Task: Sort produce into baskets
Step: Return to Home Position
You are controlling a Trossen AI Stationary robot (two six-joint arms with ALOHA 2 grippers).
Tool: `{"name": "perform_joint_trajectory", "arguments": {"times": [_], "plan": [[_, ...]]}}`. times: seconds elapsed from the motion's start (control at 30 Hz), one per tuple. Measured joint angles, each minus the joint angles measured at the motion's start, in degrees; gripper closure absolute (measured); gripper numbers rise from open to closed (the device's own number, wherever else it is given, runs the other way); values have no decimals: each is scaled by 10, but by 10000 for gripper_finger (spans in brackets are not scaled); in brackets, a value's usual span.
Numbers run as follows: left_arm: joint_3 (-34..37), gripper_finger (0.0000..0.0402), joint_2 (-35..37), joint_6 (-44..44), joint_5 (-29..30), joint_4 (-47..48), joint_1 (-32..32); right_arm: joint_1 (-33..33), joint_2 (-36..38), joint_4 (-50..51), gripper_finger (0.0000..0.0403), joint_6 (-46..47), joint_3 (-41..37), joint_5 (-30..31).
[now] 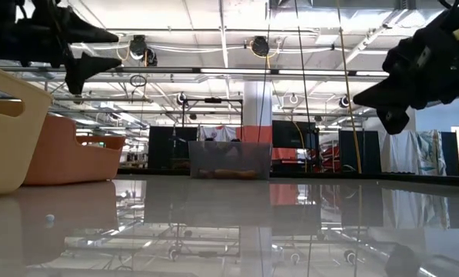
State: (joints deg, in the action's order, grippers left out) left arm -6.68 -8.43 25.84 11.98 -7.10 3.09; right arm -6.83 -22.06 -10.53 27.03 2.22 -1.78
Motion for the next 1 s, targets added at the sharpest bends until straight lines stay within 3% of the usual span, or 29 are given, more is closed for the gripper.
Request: {"name": "perform_joint_trajectory", "arguments": {"times": [0.13, 0.4, 0.7, 1.0], "plan": [[5, 159, 0, 24, 0, 6, 0, 0, 0, 11, 403, -34, 0, -10], [5, 159, 0, 22, 31, 5, 0, 0, 0, 39, 403, -115, 0, -91], [5, 159, -1, -9, 20, 6, 0, 0, 0, 88, 403, -189, 0, -87], [5, 159, -1, -11, 18, 7, 0, 0, 0, 92, 403, -187, 0, -87]]}}
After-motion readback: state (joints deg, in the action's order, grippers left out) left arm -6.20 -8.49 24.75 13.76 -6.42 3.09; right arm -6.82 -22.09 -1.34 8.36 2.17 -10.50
